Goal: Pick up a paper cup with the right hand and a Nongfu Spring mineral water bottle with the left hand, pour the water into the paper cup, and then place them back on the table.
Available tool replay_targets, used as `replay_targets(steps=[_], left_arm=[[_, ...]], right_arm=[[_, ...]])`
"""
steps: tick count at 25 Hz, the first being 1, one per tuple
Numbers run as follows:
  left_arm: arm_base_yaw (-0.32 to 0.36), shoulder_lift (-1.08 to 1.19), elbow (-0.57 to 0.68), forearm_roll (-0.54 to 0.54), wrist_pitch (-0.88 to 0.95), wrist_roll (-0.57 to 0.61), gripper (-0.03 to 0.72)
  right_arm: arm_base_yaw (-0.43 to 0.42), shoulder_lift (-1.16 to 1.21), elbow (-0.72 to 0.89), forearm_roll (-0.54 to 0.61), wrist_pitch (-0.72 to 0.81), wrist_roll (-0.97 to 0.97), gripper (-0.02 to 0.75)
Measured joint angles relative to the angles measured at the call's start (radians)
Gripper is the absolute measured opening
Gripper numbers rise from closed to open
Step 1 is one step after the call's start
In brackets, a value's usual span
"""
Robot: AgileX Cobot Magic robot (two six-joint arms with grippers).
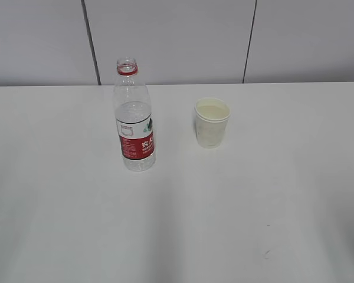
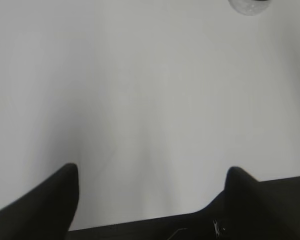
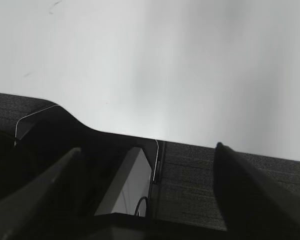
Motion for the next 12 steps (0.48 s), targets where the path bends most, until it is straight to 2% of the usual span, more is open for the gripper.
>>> replay_targets(steps=[12], left_arm=[[0.000, -0.188, 0.001, -0.001, 0.009, 0.000, 0.521]], right_arm=[[0.000, -0.295, 0.022, -0.026, 0.053, 0.000, 0.587]])
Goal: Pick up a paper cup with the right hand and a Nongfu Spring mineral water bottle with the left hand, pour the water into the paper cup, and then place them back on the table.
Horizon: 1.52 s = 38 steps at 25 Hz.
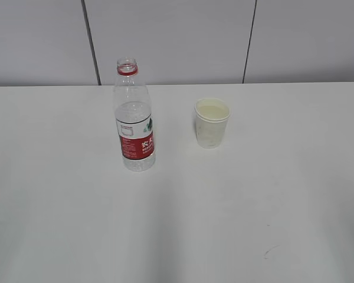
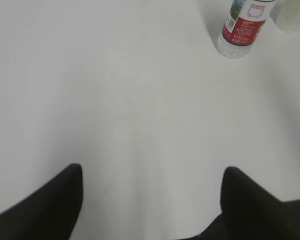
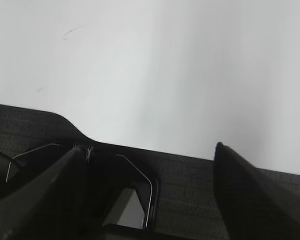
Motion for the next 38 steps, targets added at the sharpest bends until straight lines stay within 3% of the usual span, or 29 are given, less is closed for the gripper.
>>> replay_targets(steps=[24, 38], left_arm=[[0.000, -0.154, 0.000, -0.002, 0.009, 0.000, 0.513], [0.000, -0.158, 0.000, -0.002, 0.009, 0.000, 0.510]], right_arm=[[0.000, -0.498, 0.000, -0.002, 0.026, 0.000, 0.587], [0.000, -0.519, 0.000, -0.002, 0.028, 0.000, 0.587]])
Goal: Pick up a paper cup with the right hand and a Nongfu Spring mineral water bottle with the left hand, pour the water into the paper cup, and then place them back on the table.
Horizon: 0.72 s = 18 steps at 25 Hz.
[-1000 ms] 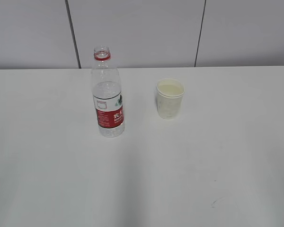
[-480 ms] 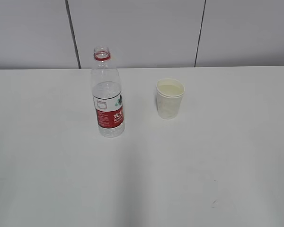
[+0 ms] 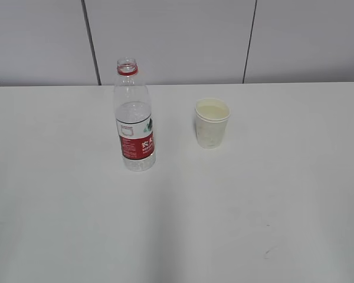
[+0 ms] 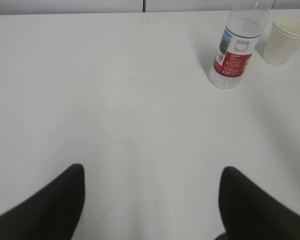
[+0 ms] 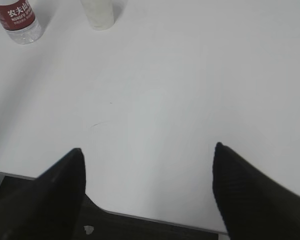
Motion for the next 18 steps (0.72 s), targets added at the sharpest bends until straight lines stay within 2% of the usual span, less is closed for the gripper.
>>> replay_targets(steps=[18], left_arm=[[0.000, 0.000, 0.000, 0.000, 0.000, 0.000, 0.499]], right_arm=[[0.000, 0.000, 0.000, 0.000, 0.001, 0.000, 0.587]])
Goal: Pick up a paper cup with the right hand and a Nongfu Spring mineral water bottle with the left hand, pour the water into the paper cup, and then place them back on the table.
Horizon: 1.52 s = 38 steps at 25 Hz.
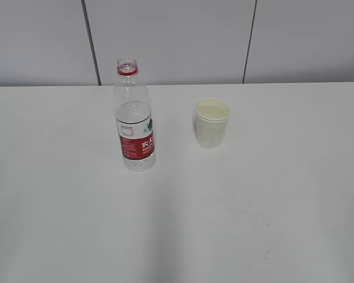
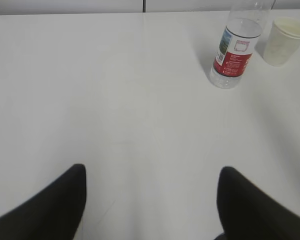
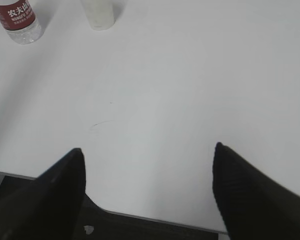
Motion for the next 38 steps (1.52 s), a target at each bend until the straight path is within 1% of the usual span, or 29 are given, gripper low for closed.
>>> replay_targets(steps=[38], left_arm=[[0.000, 0.000, 0.000, 0.000, 0.000, 0.000, 0.478]], right_arm=[[0.000, 0.000, 0.000, 0.000, 0.000, 0.000, 0.587]])
